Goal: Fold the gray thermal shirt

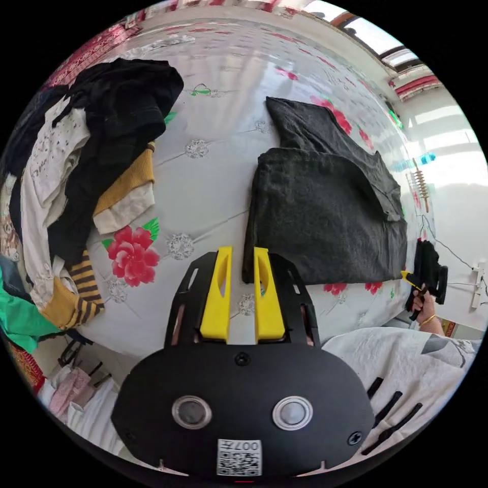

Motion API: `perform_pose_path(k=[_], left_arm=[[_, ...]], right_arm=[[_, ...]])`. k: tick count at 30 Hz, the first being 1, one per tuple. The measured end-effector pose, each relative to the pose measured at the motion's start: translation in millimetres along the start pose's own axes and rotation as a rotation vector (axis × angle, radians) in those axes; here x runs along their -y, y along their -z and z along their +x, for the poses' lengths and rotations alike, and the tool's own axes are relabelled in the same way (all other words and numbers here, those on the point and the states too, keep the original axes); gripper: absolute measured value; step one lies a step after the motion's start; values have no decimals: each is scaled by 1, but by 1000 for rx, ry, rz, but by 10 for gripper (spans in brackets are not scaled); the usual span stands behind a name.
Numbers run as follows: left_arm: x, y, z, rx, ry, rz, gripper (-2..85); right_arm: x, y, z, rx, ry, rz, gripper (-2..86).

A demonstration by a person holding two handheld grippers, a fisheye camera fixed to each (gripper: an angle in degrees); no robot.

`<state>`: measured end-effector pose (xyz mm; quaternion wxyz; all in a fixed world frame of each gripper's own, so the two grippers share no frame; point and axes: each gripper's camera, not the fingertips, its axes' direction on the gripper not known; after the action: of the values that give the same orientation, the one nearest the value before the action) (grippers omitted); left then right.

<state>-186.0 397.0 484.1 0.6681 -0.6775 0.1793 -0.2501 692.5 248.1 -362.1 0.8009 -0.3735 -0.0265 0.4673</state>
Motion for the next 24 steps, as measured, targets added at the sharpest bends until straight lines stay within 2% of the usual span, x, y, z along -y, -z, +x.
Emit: perform_pose_path(k=[3,7,11,15,17,19,21,24], left_arm=[[9,-2,19,53,-106,-71,-1],[-11,8,23,37,-149,-81,-6],[-33,-1,27,-51,-126,-74,3],[-34,11,30,10,-69,-3,43],[-26,29,45,72,-135,74,42],[-7,40,82,105,-320,118,32],[11,35,115,78,-478,93,18],[40,8,162,9,-679,7,1]], right_arm=[[13,-2,-9,-19,70,-87,8],[-1,16,-11,-63,102,-72,2],[-20,3,-10,-109,104,-121,7],[-12,14,-17,-171,89,-36,20],[3,27,-42,-199,190,72,26],[20,26,-69,-181,309,103,27],[42,16,-97,-140,422,94,25],[79,-17,-142,-25,576,-22,24]])
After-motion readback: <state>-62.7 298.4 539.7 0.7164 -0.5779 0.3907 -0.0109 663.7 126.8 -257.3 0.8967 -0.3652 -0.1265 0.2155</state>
